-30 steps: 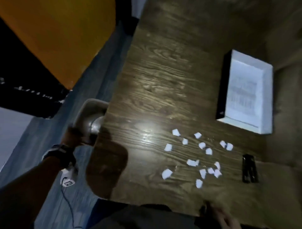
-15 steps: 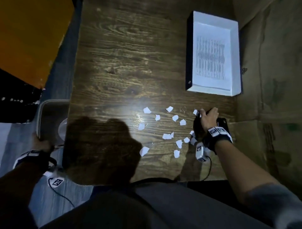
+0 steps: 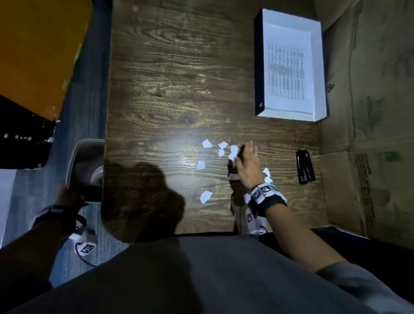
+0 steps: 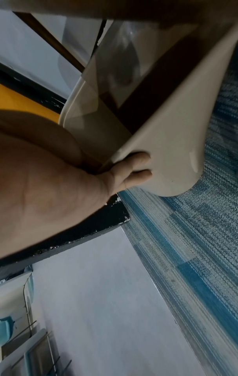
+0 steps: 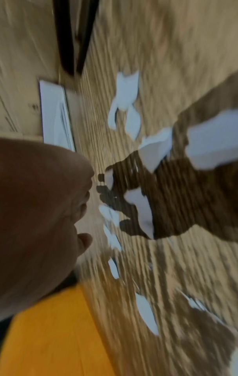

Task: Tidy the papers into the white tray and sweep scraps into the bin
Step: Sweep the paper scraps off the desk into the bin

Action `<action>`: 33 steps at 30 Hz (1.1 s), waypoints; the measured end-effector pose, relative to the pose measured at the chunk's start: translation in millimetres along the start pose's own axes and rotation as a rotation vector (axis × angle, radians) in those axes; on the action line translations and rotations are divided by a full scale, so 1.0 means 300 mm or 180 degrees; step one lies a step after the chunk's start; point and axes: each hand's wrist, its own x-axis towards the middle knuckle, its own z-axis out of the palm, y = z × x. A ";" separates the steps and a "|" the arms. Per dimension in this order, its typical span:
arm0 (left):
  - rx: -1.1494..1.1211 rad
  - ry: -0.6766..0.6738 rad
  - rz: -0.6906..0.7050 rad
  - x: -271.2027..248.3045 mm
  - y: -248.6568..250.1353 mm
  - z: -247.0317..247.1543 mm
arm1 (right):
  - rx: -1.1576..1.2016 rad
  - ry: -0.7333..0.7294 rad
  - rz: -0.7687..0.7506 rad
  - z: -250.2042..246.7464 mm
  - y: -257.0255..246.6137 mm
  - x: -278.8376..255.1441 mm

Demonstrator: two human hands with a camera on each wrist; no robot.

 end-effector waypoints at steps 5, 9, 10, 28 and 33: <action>-0.0107 -0.0010 -0.0065 0.085 -0.055 -0.032 | -0.0069 0.0344 0.1282 -0.101 0.226 -0.065; 0.0013 0.0064 -0.0134 0.050 -0.041 -0.028 | -0.0401 0.0110 0.1500 -0.038 0.249 -0.083; 0.0019 0.0131 -0.0083 0.049 -0.045 -0.023 | -0.0420 0.0079 0.1350 -0.017 0.211 -0.089; 0.0287 0.0161 -0.0307 0.155 -0.152 -0.048 | 0.0030 0.0503 0.1692 -0.107 0.239 0.012; 0.0284 0.0174 -0.0204 0.293 -0.259 -0.058 | -0.0079 0.0293 0.1241 0.033 0.045 -0.005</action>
